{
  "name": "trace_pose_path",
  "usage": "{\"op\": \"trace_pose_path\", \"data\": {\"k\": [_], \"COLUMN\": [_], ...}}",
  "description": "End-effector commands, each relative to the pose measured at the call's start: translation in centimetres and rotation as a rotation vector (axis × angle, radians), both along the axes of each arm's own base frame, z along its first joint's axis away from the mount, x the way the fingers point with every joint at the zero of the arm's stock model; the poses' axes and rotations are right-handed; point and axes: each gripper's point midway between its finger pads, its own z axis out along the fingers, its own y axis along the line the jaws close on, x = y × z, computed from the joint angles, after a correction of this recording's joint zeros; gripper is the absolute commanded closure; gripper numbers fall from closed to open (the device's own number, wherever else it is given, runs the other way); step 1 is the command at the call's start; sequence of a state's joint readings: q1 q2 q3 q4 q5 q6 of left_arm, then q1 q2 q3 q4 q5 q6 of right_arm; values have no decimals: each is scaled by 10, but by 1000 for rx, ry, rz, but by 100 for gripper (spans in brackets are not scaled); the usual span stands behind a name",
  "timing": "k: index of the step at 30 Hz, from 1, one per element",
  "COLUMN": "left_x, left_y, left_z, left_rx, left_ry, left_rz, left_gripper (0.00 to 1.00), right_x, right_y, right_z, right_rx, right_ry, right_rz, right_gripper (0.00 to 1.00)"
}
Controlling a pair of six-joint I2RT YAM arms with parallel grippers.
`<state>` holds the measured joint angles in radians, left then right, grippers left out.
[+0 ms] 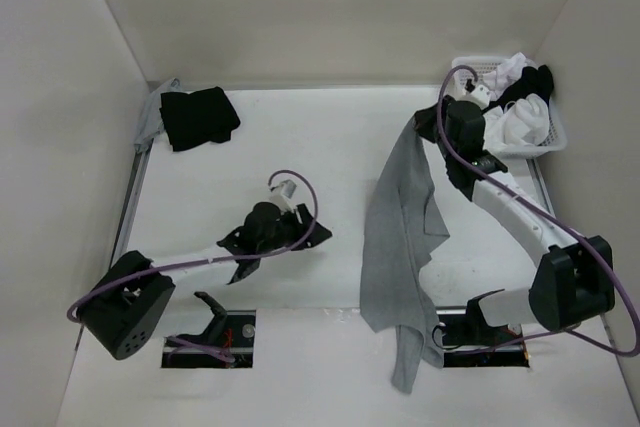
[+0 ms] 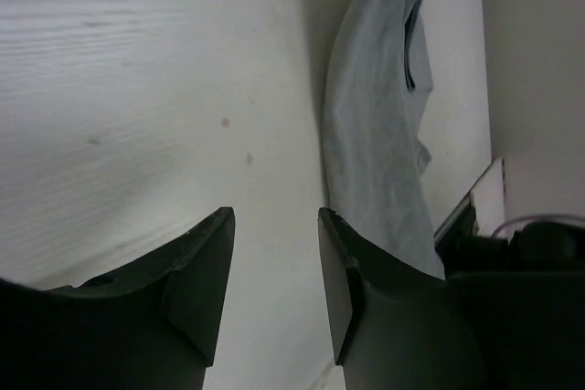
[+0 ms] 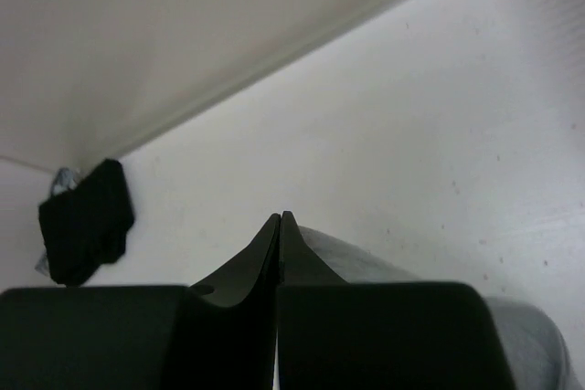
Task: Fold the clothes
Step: Flatten the tank top out
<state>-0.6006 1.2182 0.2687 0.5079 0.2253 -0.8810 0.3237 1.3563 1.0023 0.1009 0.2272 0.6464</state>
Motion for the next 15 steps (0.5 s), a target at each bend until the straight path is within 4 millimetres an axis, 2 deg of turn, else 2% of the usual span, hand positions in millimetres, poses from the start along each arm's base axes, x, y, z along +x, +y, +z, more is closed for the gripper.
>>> {"op": "trace_pose_path", "data": {"k": [1,4,7,12,15], "left_x": [-24,-60,-87,-94,-100], "left_y": [-43,-81,-99,-99,-112], "left_z": [16,16,1,-32,-45], "left_rx": [113,191,283,423,462], "left_ry": [-123,-159,-129,-86,-76], "left_rz": [-188,-348,-455,-475,-523], "left_gripper": [57,52,52,51,50], "right_x": [24,29,28,21,15], "right_y": [-10,-19,-25,-26,-28], "right_z": [79,89,98,112,116], "right_rx": [96,100,97,106,109], "right_ry": [-213,-230,-244,-271,-281], "right_rz": [-38,-55,-58,-42,-39], "right_gripper": [100,100,100,100,100]}}
